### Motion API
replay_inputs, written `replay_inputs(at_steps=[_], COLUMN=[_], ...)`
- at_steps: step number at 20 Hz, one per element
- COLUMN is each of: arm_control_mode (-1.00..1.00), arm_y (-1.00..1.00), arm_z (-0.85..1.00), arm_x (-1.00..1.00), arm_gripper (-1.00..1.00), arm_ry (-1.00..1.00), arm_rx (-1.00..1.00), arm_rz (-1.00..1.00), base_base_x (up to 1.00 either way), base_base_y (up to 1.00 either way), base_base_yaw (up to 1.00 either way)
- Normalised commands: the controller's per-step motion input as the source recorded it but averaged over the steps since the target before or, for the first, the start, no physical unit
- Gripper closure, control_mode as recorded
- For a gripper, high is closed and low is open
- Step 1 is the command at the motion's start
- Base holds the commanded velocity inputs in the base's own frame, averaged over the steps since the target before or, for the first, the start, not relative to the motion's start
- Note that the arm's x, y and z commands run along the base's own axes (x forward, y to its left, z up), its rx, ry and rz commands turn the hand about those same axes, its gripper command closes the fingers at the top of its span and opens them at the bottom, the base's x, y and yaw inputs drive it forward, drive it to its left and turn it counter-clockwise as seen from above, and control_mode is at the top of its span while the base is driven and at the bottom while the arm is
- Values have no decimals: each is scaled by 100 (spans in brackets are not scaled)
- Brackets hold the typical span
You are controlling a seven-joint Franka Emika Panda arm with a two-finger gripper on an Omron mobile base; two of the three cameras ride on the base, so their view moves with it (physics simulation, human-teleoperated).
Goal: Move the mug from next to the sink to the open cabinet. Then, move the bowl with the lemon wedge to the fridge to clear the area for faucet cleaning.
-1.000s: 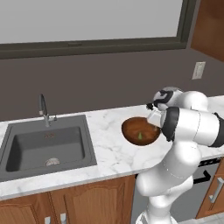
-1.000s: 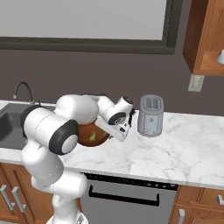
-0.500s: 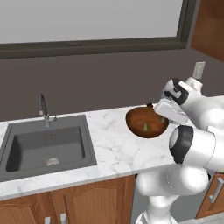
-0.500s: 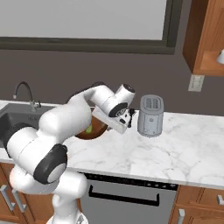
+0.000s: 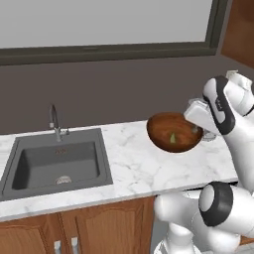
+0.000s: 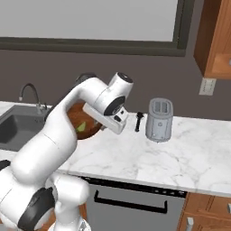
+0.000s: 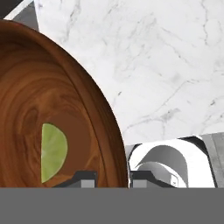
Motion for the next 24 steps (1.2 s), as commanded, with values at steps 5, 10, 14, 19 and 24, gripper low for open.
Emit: replay_inputs(at_steps=[5,10,14,19,24], arm_control_mode=[100,100,100,100,100], arm_y=[0,0,0,0,0], arm_z=[0,0,0,0,0], arm_x=[0,0,0,0,0], arm_gripper=[100,100,100,100,100], arm_ry=[0,0,0,0,0], arm_rx=[0,0,0,0,0], arm_rz=[0,0,0,0,0], base_base_x=[-36,0,0,0,0], base_base_y=[24,24,25,31,29], base_base_yaw=[79,95,95,95,95])
